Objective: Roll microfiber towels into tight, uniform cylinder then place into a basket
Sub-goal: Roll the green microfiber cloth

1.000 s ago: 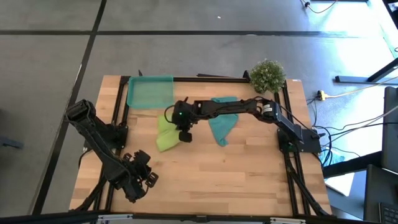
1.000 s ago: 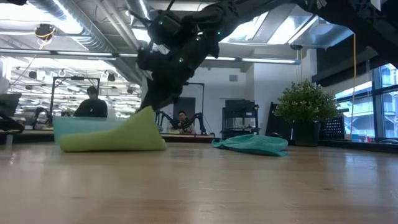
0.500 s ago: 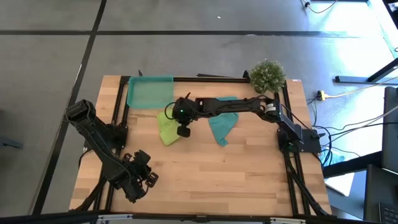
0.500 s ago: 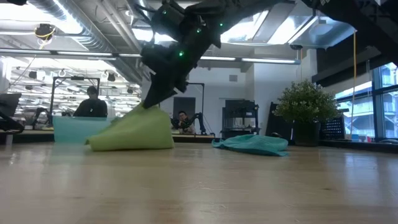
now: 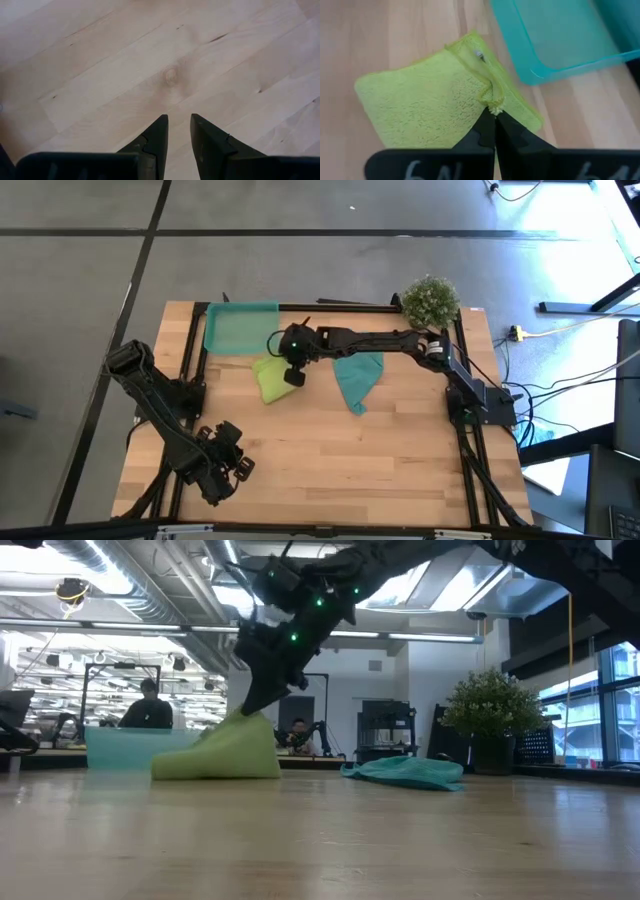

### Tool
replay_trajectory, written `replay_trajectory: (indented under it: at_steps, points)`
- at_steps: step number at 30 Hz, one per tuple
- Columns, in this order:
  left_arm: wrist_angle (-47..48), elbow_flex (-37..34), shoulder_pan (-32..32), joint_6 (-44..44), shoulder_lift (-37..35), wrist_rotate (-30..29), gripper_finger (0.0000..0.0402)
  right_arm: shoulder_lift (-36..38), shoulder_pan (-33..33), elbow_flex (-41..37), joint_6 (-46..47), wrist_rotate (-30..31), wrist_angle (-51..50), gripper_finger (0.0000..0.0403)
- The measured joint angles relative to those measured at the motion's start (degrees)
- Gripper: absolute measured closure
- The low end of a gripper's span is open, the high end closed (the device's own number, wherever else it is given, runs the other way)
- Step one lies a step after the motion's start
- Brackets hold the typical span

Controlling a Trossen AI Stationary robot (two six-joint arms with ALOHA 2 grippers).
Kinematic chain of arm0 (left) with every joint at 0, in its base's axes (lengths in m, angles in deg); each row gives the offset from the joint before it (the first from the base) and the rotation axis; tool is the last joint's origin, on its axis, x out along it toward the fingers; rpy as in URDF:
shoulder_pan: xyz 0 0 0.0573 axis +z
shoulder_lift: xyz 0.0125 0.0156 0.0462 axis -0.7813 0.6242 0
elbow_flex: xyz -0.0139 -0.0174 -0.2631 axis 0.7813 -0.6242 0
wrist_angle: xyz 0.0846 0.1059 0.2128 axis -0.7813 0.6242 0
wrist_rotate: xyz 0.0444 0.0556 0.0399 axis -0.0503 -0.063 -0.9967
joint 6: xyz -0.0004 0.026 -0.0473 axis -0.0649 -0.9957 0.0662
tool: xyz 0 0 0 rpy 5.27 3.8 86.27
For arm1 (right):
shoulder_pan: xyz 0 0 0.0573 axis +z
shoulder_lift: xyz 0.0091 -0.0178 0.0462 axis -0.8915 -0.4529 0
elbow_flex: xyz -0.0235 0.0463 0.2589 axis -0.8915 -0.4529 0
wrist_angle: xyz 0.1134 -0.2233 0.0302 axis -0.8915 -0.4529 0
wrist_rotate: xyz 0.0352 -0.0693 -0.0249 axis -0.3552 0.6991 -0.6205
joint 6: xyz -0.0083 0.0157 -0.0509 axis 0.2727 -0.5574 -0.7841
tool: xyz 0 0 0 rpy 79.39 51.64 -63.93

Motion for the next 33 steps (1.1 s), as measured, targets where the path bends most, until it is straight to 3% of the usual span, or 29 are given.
replay_trajectory:
  at_steps: [13, 19, 25, 33]
  points:
    - [0.04, 0.0, 0.01, 0.0, 0.0, 0.0, 0.0324, -0.56, 0.6, -0.09, -2.57, -11.4, -0.75, 0.0403]
    - [0.04, 0.0, 0.02, 0.0, 0.0, 0.0, 0.0324, -0.24, 1.88, -0.09, -7.09, -11.57, -1.01, 0.0403]
    - [0.04, 0.0, 0.02, 0.0, 0.0, 0.0, 0.0324, -0.47, 1.77, -0.07, -5.53, -11.43, -1.81, 0.0402]
    - [0.04, 0.0, 0.0, 0.02, 0.0, 0.0, 0.0324, -0.6, 1.62, -0.7, -5.82, -5.53, -2.03, 0.0384]
